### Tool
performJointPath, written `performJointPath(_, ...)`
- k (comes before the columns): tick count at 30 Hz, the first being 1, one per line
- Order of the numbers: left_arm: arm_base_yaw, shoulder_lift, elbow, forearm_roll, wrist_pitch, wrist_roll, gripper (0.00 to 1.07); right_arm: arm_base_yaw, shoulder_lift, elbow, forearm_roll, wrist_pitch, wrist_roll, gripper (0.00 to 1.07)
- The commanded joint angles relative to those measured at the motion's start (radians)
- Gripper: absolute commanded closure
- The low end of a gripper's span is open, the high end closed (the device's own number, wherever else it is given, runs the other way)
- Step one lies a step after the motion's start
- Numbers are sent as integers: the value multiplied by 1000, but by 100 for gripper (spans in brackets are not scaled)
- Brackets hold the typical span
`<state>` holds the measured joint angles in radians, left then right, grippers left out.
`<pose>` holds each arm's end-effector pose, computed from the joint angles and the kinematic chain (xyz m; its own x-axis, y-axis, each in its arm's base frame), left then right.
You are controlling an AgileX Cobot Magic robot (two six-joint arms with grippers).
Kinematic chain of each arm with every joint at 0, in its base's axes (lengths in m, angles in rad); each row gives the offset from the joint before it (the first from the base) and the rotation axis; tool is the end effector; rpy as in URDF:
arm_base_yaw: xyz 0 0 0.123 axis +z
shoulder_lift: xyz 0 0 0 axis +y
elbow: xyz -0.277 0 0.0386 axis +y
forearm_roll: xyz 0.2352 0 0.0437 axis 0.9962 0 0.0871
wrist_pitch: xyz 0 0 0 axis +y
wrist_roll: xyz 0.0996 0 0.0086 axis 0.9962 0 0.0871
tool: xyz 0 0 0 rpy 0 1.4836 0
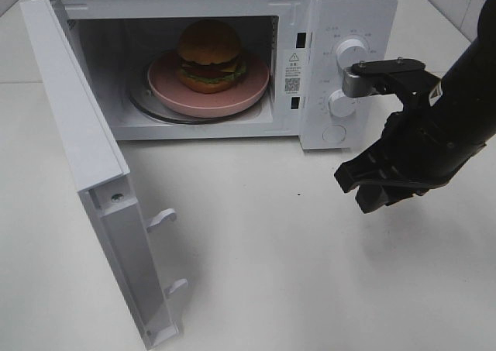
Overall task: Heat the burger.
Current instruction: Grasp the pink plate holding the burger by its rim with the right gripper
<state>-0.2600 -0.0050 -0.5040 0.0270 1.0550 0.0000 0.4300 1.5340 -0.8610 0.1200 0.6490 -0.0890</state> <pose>-0.0028 0.0032 0.2686 -0.4247 0.1267 -0.8964 0.2423 0.9699 0.0223 0.2448 0.1202 0.1947 -0.8600 -0.3870 -0.3325 -0.4319 0.8992 0.0705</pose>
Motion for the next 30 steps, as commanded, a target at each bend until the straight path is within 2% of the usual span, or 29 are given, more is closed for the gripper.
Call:
performJointPath(1, 2, -20, 4, 2, -15, 0, 106, 0, -5, -6, 88, 5, -129, 64)
performJointPath(12, 2, -20, 4, 2, -15, 0, 106, 0, 2, -25, 187, -21, -373, 46)
performJointPath(21, 2, -20, 4, 2, -15, 0, 106, 0, 93, -144, 237, -13, -596, 44)
performJointPath(28, 2, -20, 4, 2, -15, 0, 106, 3, 160, -215, 236, -17, -611, 44)
performJointPath(30, 2, -20, 4, 2, -15, 0, 106, 31, 183, -247, 204, -17, -640, 44)
